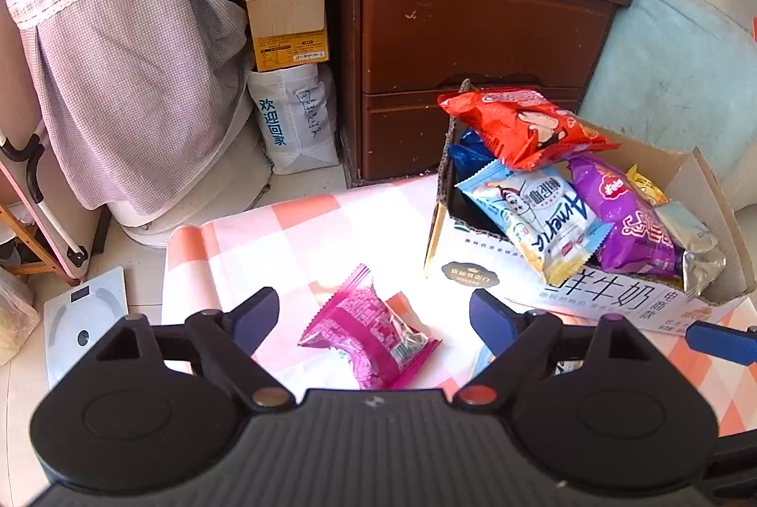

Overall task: Organize snacks
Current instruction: 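Close the left tool on the pink packet while the right tool grips the light-blue Ameria packet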

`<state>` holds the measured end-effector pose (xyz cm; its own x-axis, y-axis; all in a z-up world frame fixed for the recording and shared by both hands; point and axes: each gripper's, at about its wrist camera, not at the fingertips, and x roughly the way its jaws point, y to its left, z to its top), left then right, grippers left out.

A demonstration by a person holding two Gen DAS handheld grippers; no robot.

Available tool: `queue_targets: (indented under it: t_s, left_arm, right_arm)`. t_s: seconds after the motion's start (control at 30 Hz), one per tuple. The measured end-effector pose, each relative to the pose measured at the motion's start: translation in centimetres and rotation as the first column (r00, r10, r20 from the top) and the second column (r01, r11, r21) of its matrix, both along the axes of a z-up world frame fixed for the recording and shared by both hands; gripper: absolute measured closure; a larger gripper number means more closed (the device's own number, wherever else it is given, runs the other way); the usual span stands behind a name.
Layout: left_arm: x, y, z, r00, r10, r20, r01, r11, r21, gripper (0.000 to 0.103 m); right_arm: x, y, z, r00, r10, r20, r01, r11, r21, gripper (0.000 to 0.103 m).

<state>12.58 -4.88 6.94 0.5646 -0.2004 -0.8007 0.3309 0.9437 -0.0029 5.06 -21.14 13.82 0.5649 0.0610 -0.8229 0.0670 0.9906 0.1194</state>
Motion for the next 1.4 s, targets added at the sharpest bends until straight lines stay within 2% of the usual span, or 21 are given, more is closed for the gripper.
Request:
queue_targets:
  t_s: [0.3,0.5,0.73,1.0,1.1,1.23,1.4]
  left_arm:
    - [0.9,2.1,-2.9,0.999,0.006,-0.052,-0.002,0.997,0.073,0.016]
    - [1.6,2.9,-4.2,0.995,0.029,-0.091,-0.025,0.998,0.052,0.016]
    - [2.6,1.7,-5.3,0.991,0.049,-0.123,-0.05,0.999,-0.009,0.016]
    - [3.3,0.3,-6.8,0.99,0.069,-0.127,-0.067,0.998,0.017,0.016]
    - [3.4,0.7,-7.1,0.988,0.08,-0.13,-0.077,0.997,0.029,0.016]
    - [3.5,1.6,-7.2,0.987,0.11,-0.117,-0.101,0.992,0.075,0.016]
    - [3.6,2.2,-6.9,0.987,0.095,-0.127,-0.091,0.995,0.039,0.016]
  right_arm:
    - [-0.1,1.2,-2.5,0.994,0.106,-0.026,-0.105,0.994,0.023,0.019]
    - [0.9,2.0,-4.2,0.992,0.128,-0.021,-0.128,0.992,-0.003,0.019]
    - [2.6,1.2,-5.9,0.997,0.071,-0.004,-0.071,0.997,-0.004,0.019]
    - [3.1,1.2,-7.2,0.996,0.087,-0.031,-0.086,0.996,0.015,0.019]
    - [2.6,2.2,-7.2,0.984,0.169,-0.05,-0.168,0.985,0.038,0.019]
    - [2.1,3.1,-6.4,0.96,0.272,-0.071,-0.263,0.958,0.116,0.019]
    - [2.3,3.5,-5.2,0.967,0.255,-0.017,-0.255,0.967,0.024,0.019]
